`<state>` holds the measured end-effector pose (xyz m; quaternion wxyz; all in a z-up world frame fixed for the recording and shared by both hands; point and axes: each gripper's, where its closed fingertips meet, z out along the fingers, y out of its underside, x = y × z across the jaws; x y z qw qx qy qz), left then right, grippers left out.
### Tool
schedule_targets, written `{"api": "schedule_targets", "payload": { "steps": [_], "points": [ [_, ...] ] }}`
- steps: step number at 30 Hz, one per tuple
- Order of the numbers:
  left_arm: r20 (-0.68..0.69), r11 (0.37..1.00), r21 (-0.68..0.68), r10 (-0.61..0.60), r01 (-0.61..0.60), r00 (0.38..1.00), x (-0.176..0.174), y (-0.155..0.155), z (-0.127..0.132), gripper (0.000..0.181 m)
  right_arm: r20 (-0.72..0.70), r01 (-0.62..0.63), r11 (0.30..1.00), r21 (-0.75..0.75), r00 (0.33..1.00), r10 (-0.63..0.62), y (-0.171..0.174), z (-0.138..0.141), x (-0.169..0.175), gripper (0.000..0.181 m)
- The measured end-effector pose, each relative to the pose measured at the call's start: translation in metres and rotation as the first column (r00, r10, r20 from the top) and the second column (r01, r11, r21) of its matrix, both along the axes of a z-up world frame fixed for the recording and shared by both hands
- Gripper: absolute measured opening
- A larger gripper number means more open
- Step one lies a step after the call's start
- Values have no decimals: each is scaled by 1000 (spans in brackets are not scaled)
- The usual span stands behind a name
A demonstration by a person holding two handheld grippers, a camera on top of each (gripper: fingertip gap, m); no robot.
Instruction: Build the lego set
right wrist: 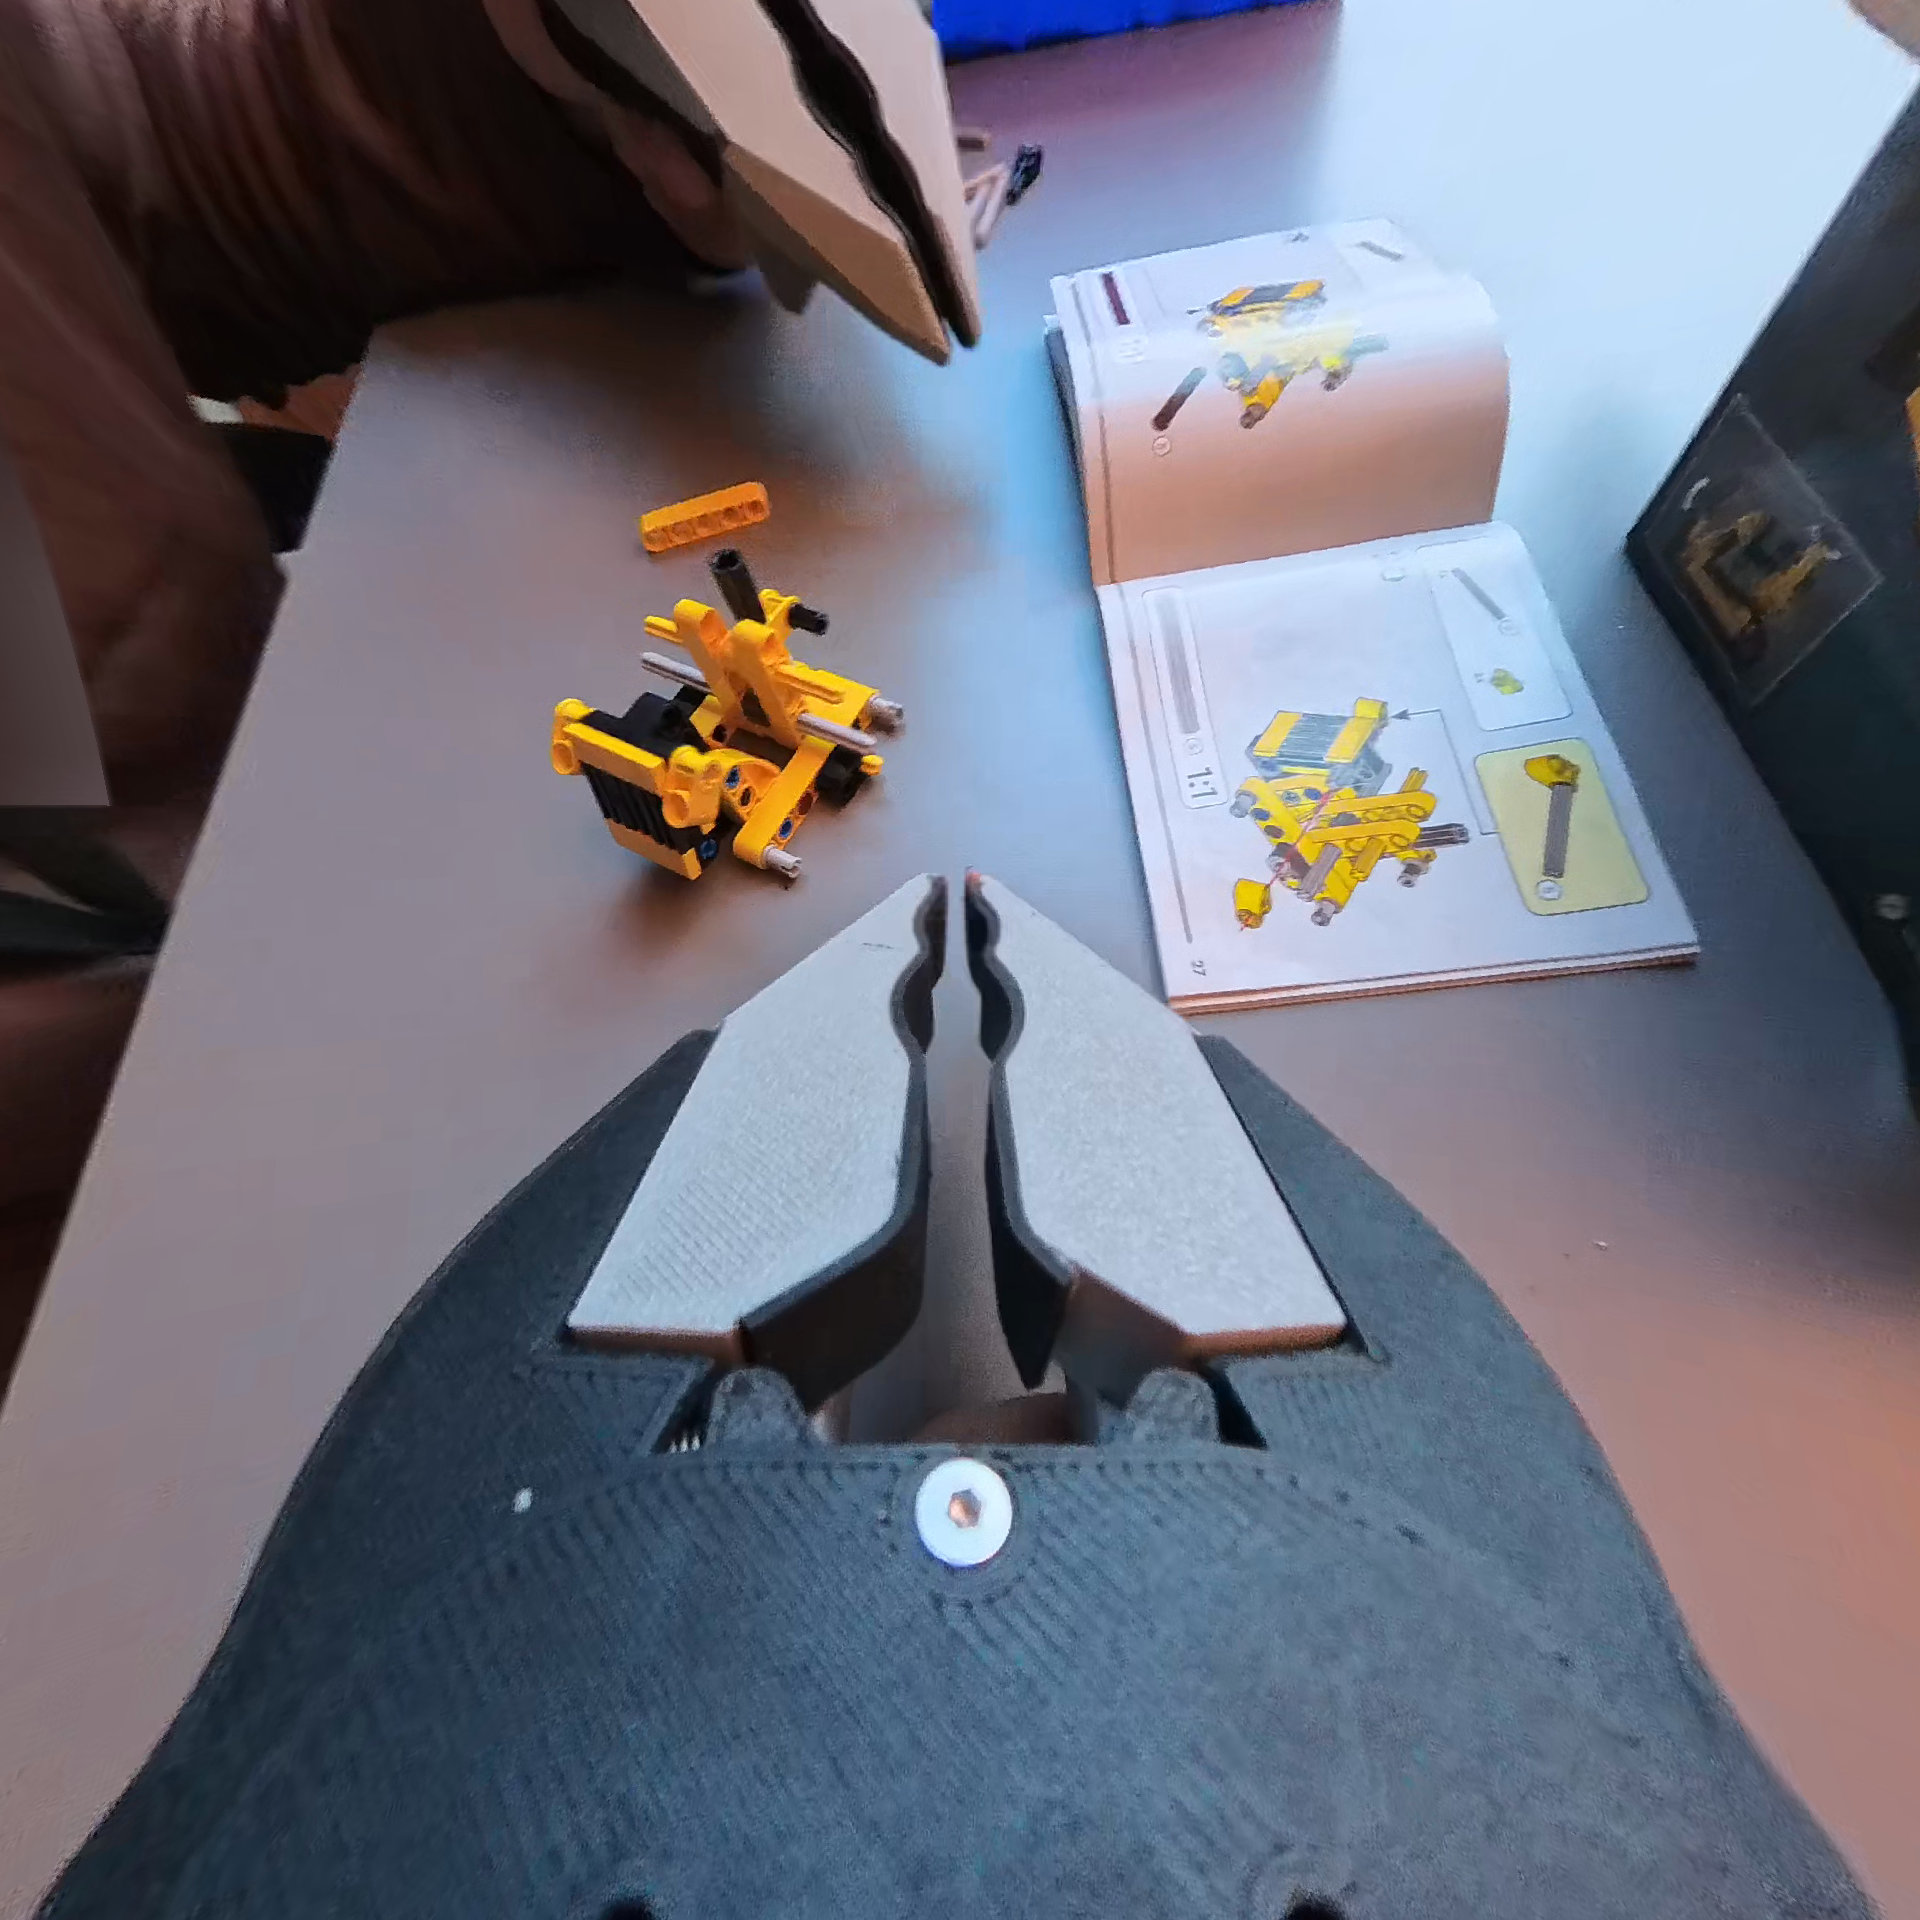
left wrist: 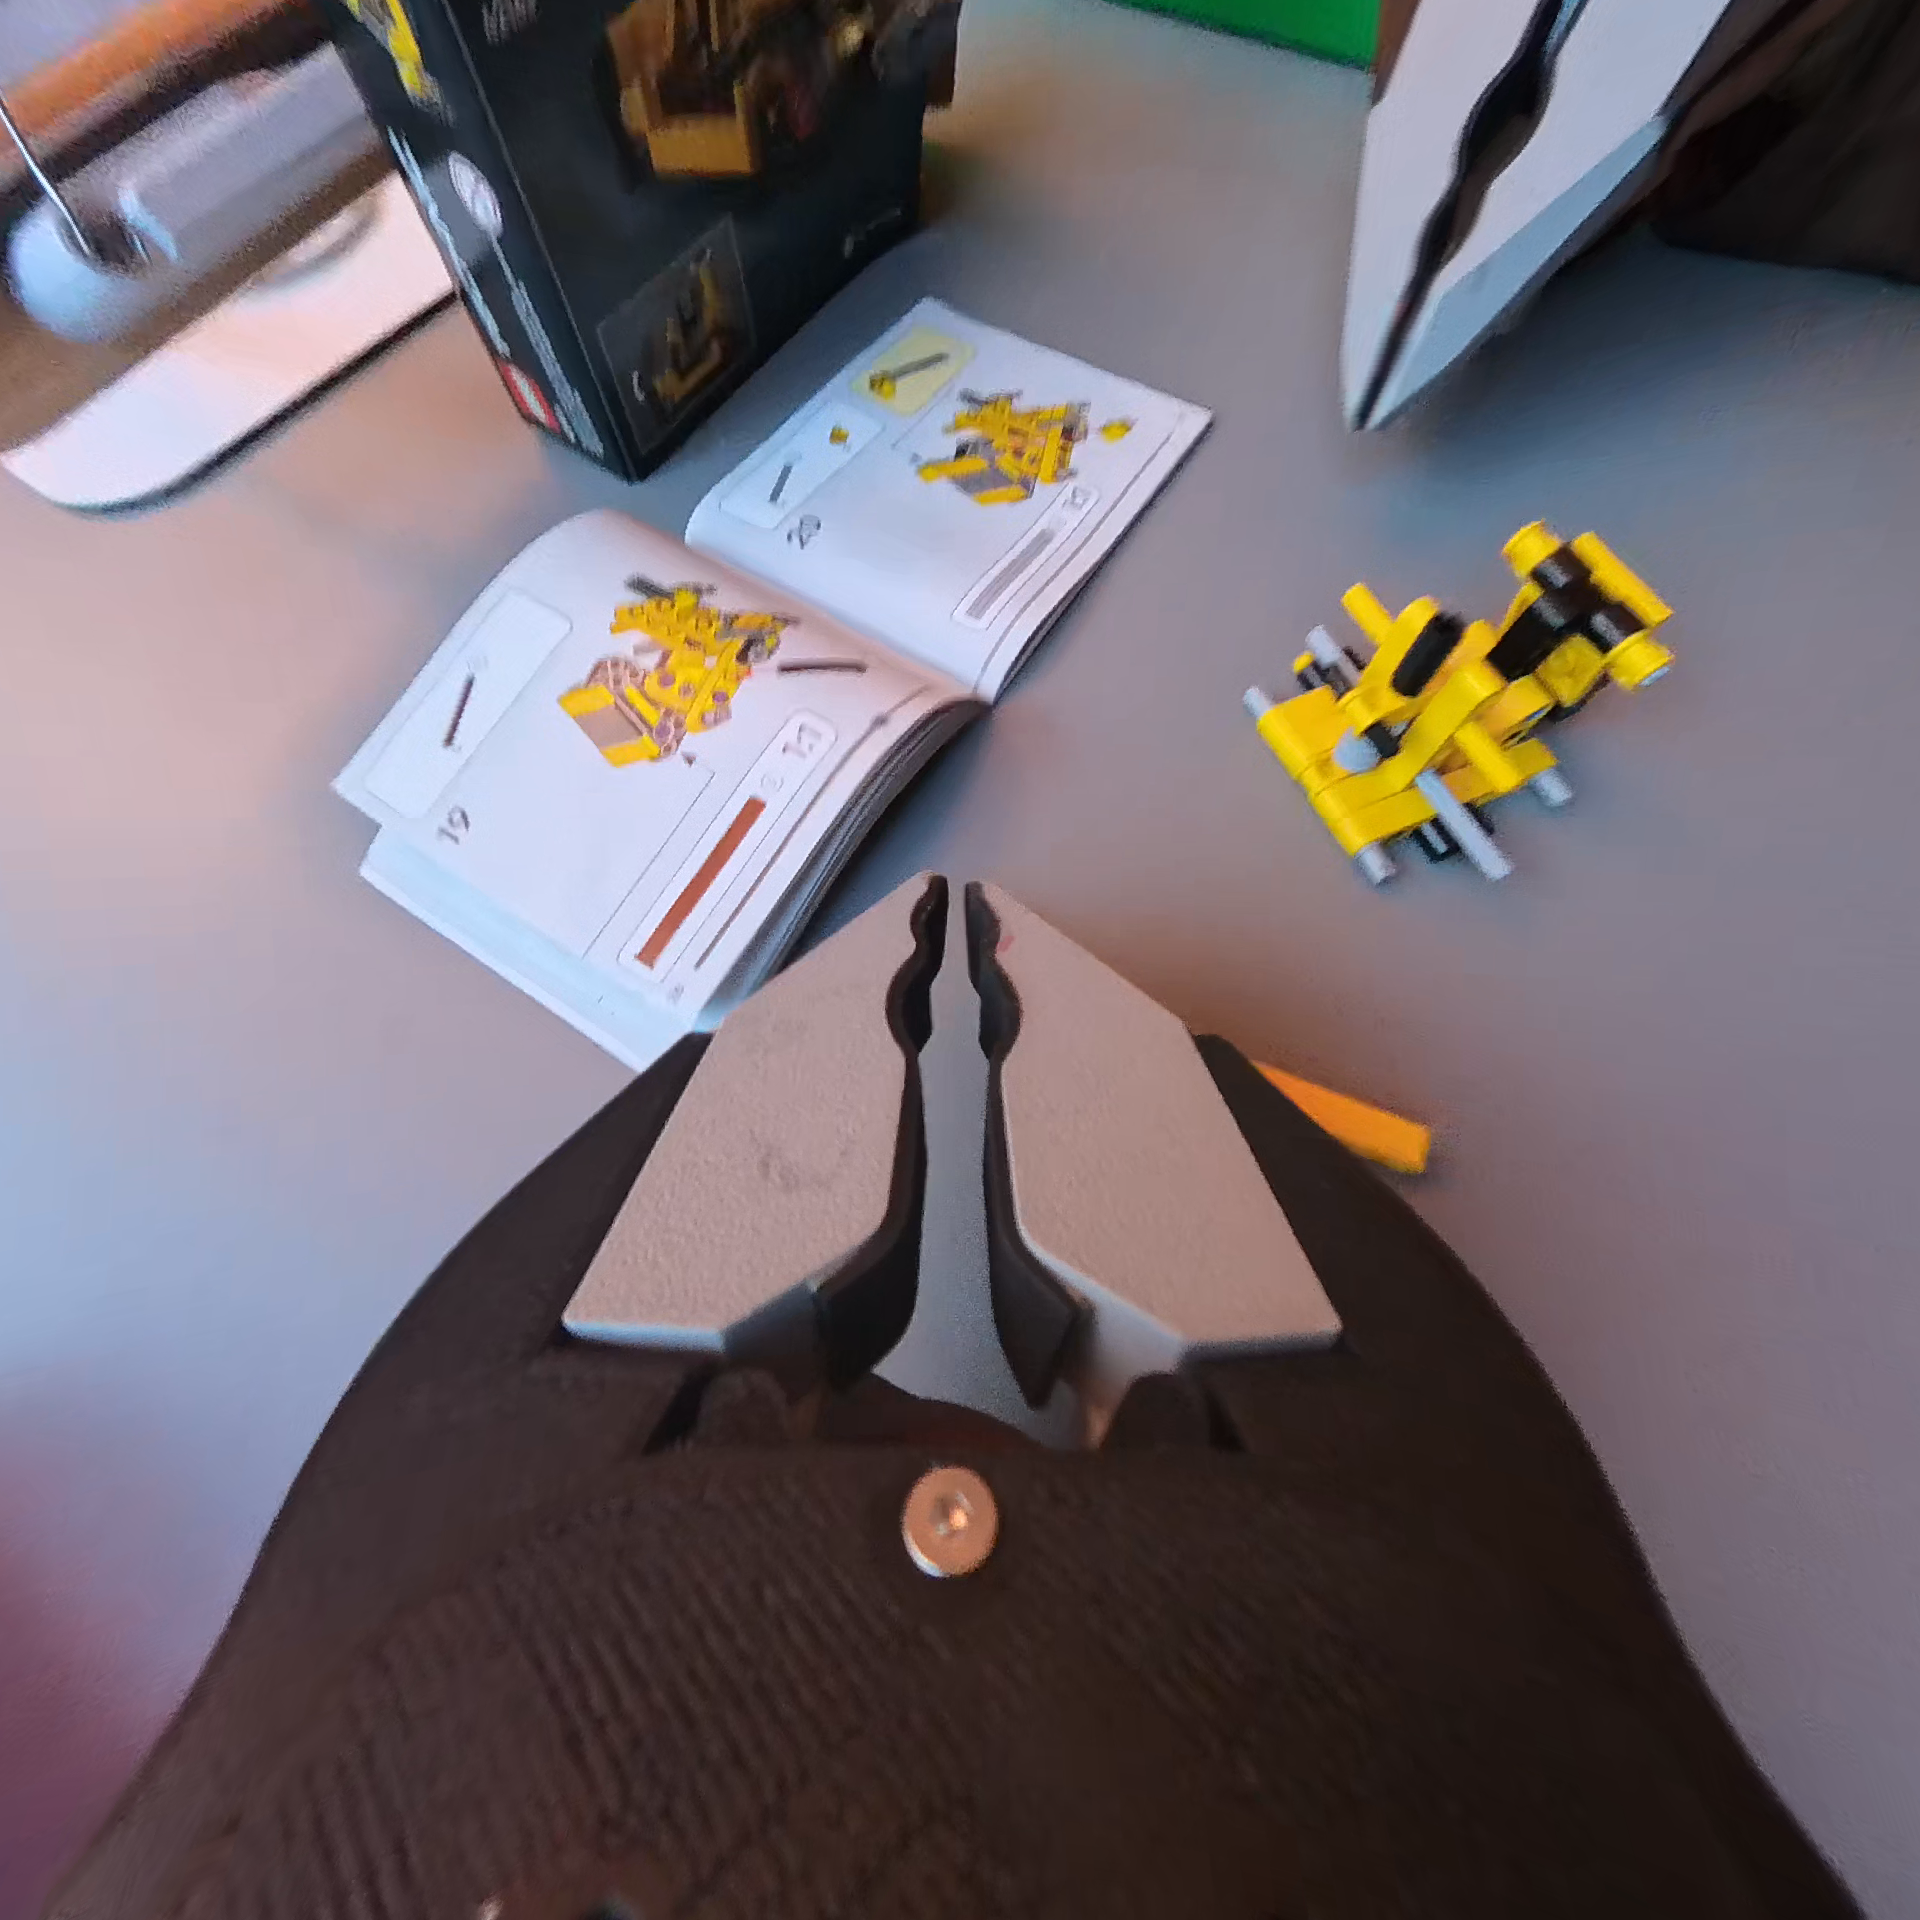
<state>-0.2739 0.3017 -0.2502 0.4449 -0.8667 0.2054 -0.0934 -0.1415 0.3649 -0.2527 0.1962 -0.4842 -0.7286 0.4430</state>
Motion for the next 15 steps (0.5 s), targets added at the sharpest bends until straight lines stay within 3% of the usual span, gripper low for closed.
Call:
{"api": "schedule_targets", "payload": {
  "steps": [4, 8, 15],
  "points": [
    [20, 991, 112, 66, -68, 998, 8, 20, 29, 0, -67, 94, 994, 56, 994, -90, 14, 8, -10, 8],
    [-227, 990, 137, 9, 23, 974, 35, 44, 34, 16, -41, 149, 965, 216, 989, -143, 28, -5, -11, 20],
    [-320, 970, -133, -238, 205, 917, 67, 80, -6, 29, -32, 186, 944, 274, 982, -184, 40, -13, -9, 20]
  ]
}}
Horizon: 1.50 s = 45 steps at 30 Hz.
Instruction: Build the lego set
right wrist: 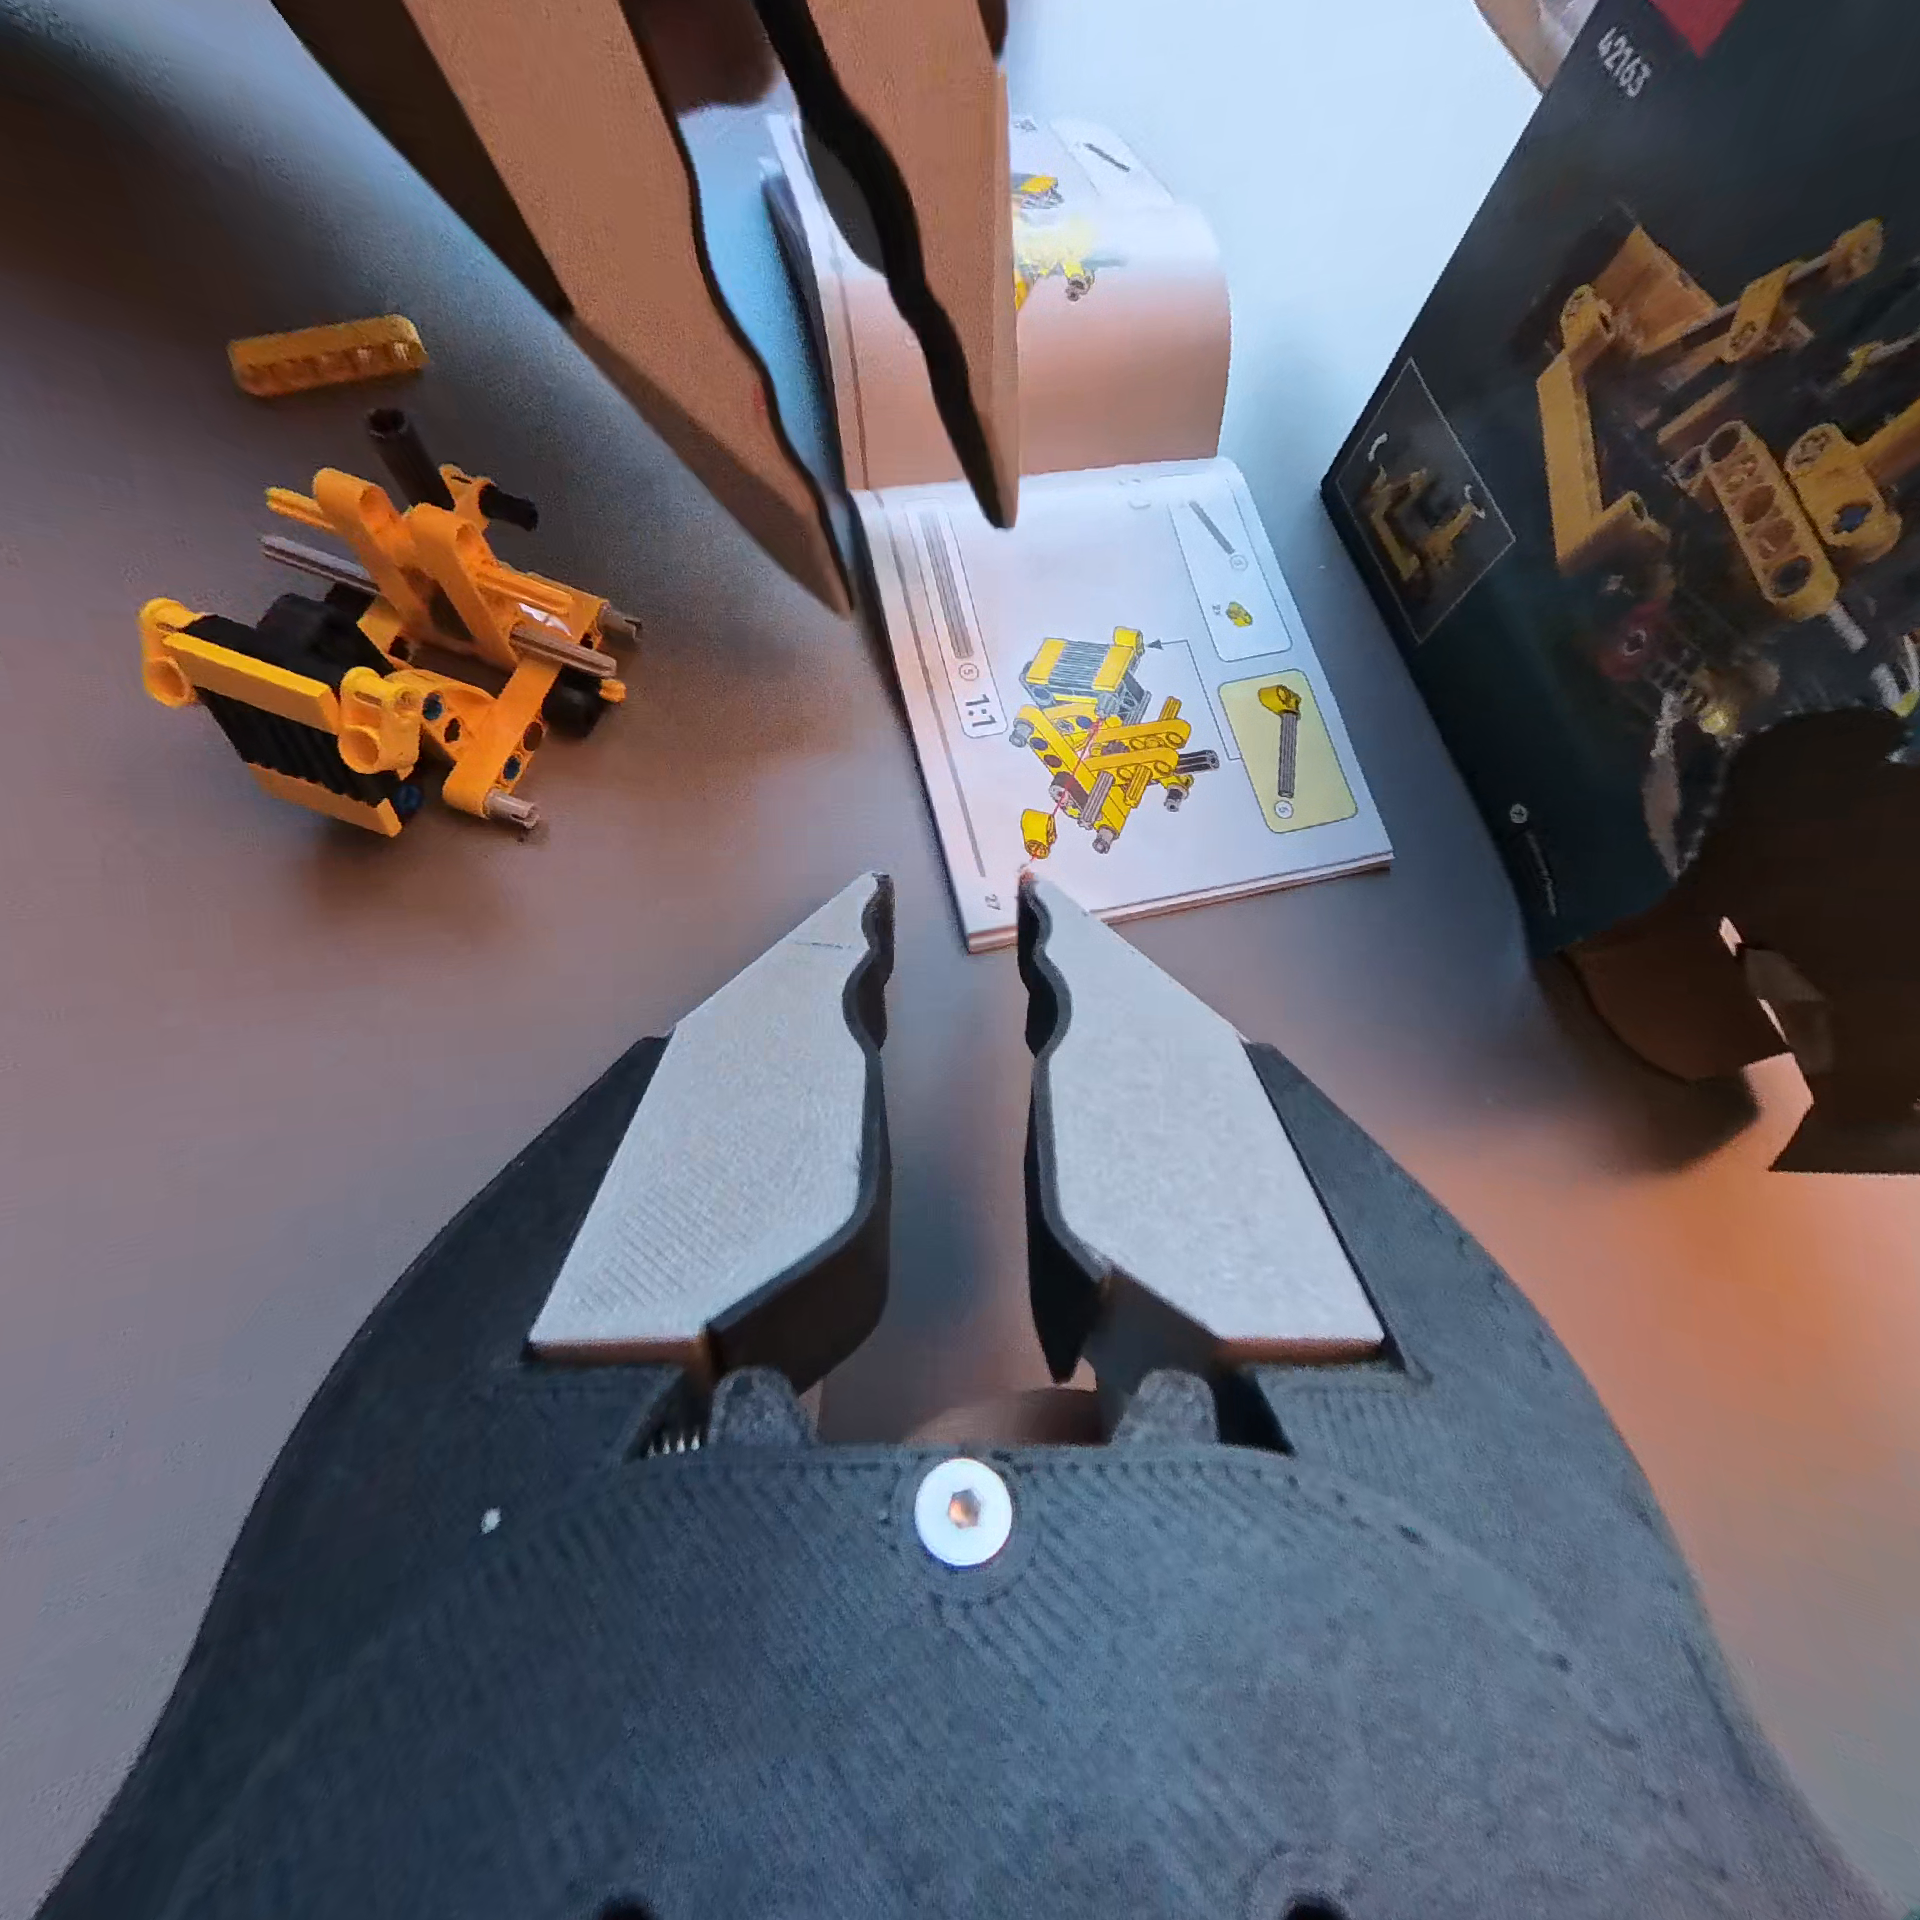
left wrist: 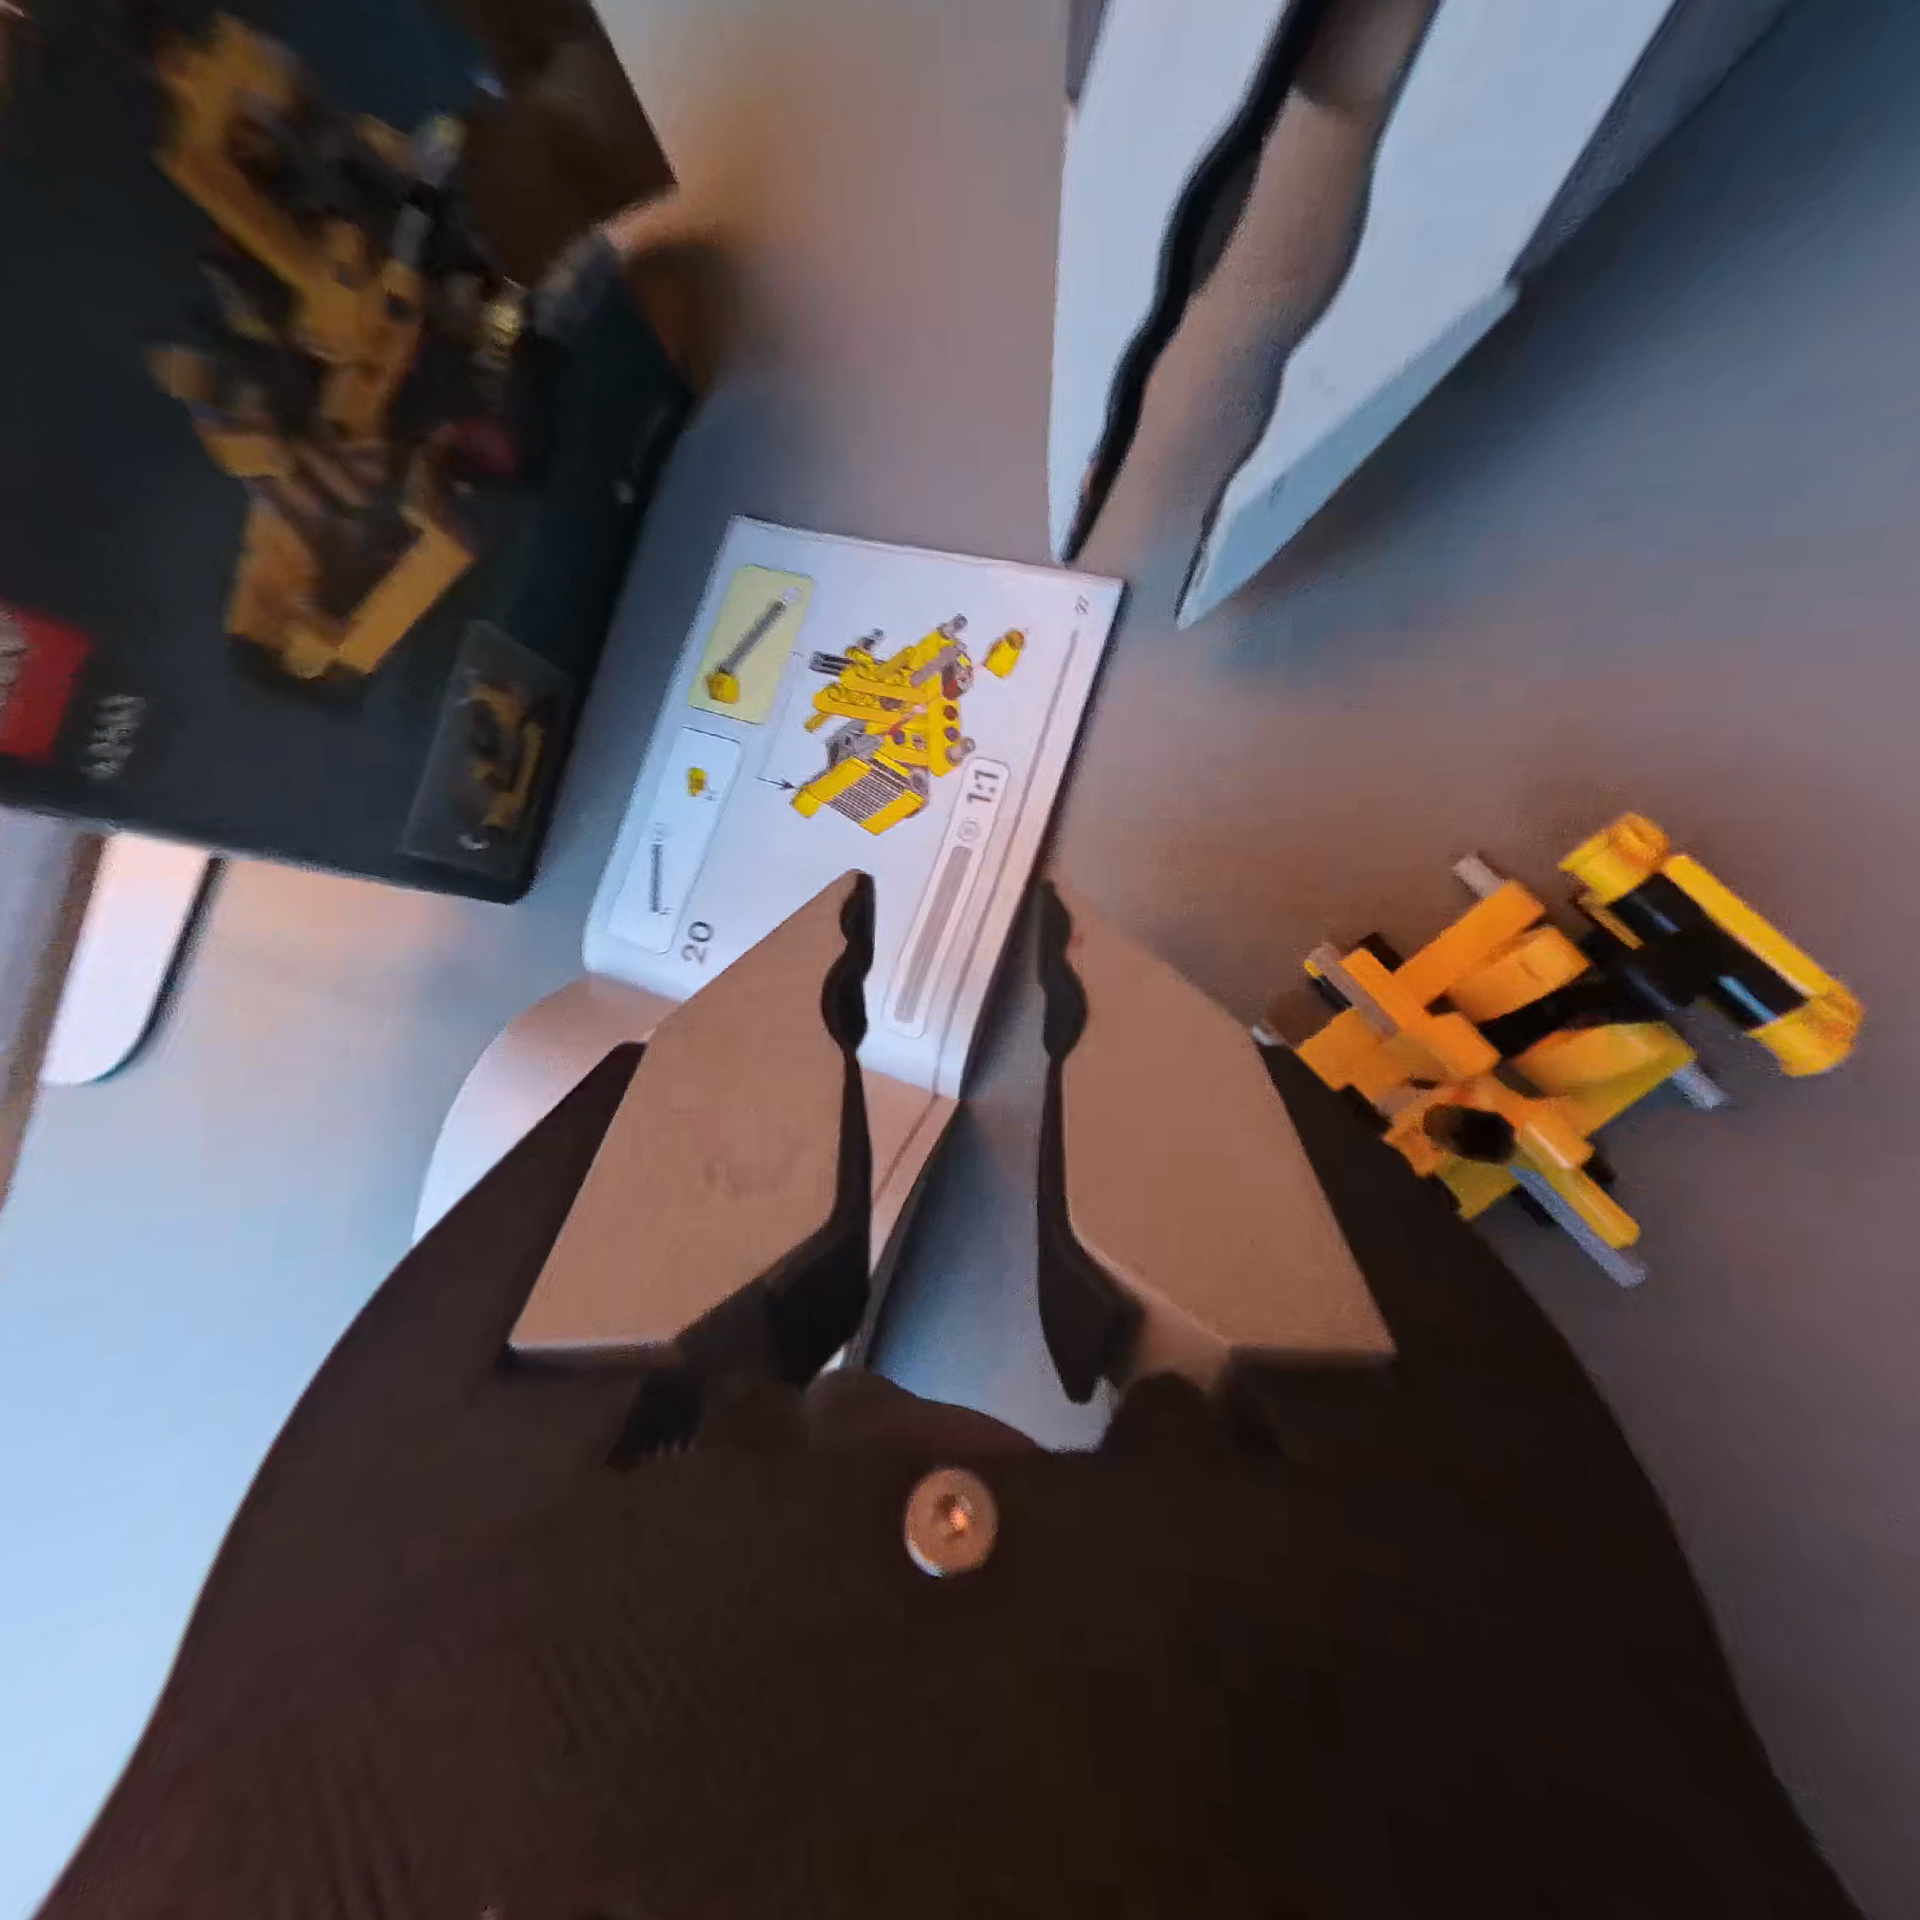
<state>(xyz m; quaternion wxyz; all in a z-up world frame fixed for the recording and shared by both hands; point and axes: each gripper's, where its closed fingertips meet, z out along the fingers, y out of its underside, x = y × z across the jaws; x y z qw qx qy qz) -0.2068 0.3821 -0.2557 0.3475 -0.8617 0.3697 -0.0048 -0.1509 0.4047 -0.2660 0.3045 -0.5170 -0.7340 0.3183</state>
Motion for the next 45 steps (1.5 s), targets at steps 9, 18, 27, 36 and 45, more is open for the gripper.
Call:
{"api": "schedule_targets", "payload": {
  "steps": [9, 18, 27, 36, 45],
  "points": [
    [-76, 995, -95, 6, -14, 997, -10, 11, -24, 0, 44, -19, 998, -58, 999, 22, -1, -5, 1, 21],
    [149, 993, -111, 48, -31, 988, -10, 4, -9, 0, -61, 17, 999, 28, 998, -16, 7, 8, -8, 20],
    [49, 994, -98, 59, -54, 997, -33, 6, -12, 32, -23, 43, 977, 210, 999, -39, 23, -4, -32, 24],
    [111, 982, -182, 70, -49, 991, -38, 7, -22, 30, 82, -8, 1000, -12, 997, 9, 15, -12, -37, 16],
    [118, 972, -233, 56, -27, 991, -31, -12, -23, 0, 80, -86, 996, -17, 993, 87, -4, -11, -32, 0]
  ]
}}
